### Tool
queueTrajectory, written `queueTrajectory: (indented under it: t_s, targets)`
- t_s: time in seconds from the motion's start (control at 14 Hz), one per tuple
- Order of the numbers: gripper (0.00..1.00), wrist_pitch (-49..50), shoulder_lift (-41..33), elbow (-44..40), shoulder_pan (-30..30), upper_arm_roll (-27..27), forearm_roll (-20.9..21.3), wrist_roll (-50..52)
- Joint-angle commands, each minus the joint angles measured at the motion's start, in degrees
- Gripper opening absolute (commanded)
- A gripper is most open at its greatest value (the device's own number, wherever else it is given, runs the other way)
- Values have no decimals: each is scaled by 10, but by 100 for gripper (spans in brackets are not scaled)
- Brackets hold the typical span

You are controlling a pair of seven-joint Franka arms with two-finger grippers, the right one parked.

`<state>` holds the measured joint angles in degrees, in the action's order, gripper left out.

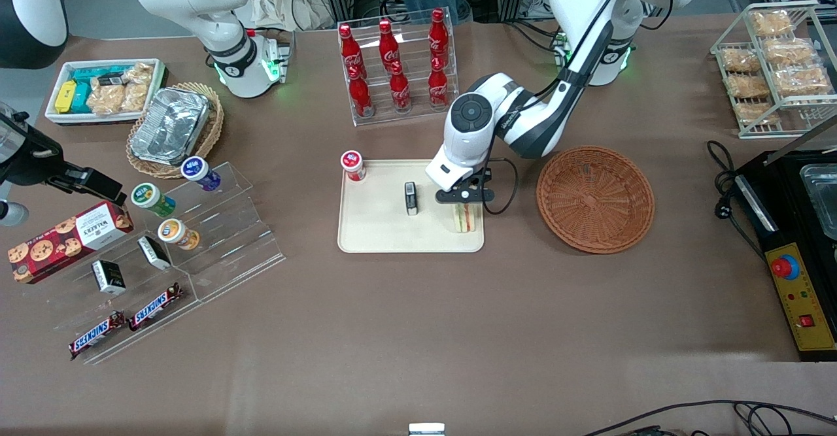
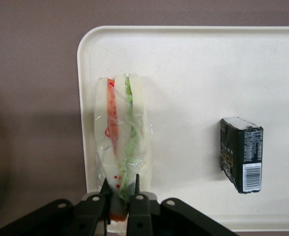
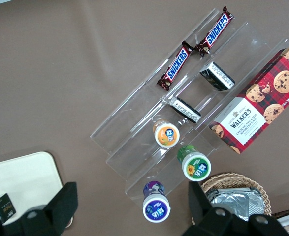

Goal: Place sandwich from basket to tray

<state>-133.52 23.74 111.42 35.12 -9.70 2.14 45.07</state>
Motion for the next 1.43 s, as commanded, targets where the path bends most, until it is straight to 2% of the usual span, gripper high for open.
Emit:
queueTrajectory:
  t_s: [0.0, 0.14, 0.29, 0.5, 0.64, 0.93, 1.14, 1.36]
  targets:
    - [100, -4, -9, -3, 3, 8, 6, 2]
    - [99, 12, -26, -4, 0, 13, 7, -2]
    - [99, 77, -59, -18, -2, 36, 15, -5]
    - [99, 169, -110, -20, -18, 49, 79, -44]
    - [98, 216, -140, -20, -44, 49, 97, -81]
    - [98, 253, -187, -21, -123, 49, 97, -204]
    - [99, 289, -194, -36, -141, 68, 106, -209]
    - [100, 313, -214, -39, -161, 109, 96, -215]
